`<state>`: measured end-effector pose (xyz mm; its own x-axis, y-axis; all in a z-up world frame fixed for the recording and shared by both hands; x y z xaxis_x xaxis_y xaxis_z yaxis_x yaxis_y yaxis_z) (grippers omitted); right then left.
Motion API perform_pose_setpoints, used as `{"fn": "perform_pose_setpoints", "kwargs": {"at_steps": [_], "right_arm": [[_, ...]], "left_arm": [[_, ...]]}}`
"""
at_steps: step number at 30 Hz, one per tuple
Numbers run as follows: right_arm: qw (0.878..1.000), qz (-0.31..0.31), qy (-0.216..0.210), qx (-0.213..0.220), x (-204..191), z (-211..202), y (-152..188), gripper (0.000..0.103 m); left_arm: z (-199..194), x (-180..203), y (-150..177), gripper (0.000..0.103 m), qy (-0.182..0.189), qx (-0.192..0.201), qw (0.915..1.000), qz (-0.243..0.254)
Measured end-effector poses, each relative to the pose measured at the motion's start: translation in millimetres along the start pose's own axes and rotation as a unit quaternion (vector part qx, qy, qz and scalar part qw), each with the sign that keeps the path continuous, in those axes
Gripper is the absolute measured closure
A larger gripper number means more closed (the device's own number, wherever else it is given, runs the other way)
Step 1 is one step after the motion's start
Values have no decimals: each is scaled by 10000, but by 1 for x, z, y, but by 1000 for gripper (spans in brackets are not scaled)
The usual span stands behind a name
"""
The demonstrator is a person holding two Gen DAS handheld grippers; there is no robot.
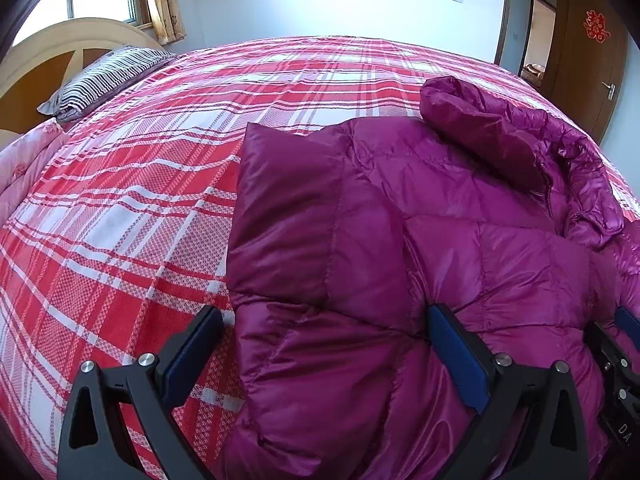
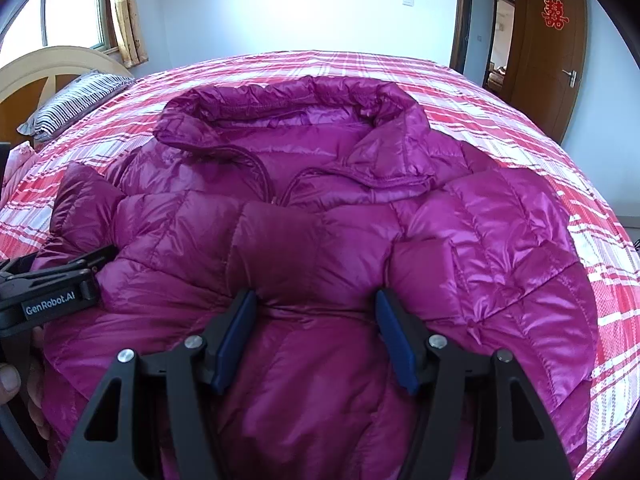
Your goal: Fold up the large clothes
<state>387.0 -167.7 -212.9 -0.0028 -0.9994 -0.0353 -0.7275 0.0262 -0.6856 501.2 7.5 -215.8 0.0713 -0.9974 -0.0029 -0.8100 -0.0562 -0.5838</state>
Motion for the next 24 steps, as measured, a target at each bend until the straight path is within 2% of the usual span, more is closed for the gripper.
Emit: {"fn": "perform_pose_setpoints", "kwargs": {"at_steps": [6, 10, 13, 16, 18, 20, 22, 24], "right_arm": [[10000, 23, -21, 7, 2, 0, 1, 38], [9999, 47, -120, 0, 3, -2, 0, 36], [9994, -63, -337, -21, 5, -13, -4, 35], [9981, 58, -557, 260, 15, -37, -15, 35], [9967, 166, -655, 459, 25, -51, -27, 35], [9963, 297, -648, 488, 36, -55, -43, 35], [9968, 365, -559, 443, 48, -51, -58, 35], [9981, 347, -285, 431, 62, -43, -73, 35]], "left_arm": [[-8, 0, 0, 1, 83, 57, 9999, 35], [-33, 2, -3, 1, 85, 170, 9997, 179], [-80, 10, -19, 1, 219, 780, 9959, 412], [-104, 22, -42, 1, 411, 1121, 9910, 611], [-98, 35, -64, 1, 571, 1039, 9905, 696], [-87, 45, -81, 1, 498, 1025, 9907, 750], [-68, 56, -98, 1, 500, 880, 9915, 824], [-52, 68, -108, 1, 425, 827, 9902, 1037]]}}
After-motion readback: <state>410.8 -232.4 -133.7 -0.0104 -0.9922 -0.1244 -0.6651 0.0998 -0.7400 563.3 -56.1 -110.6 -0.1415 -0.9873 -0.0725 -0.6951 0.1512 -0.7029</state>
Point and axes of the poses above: each gripper's, at about its wrist camera, not at the fingertips, and z roughly the way its jaws point, x to its right, y to its underside, the point moved 5 cm from there along z, roughly the way its jaws point, and after that the axes turned 3 degrees about -x, right-handed, at the moved point
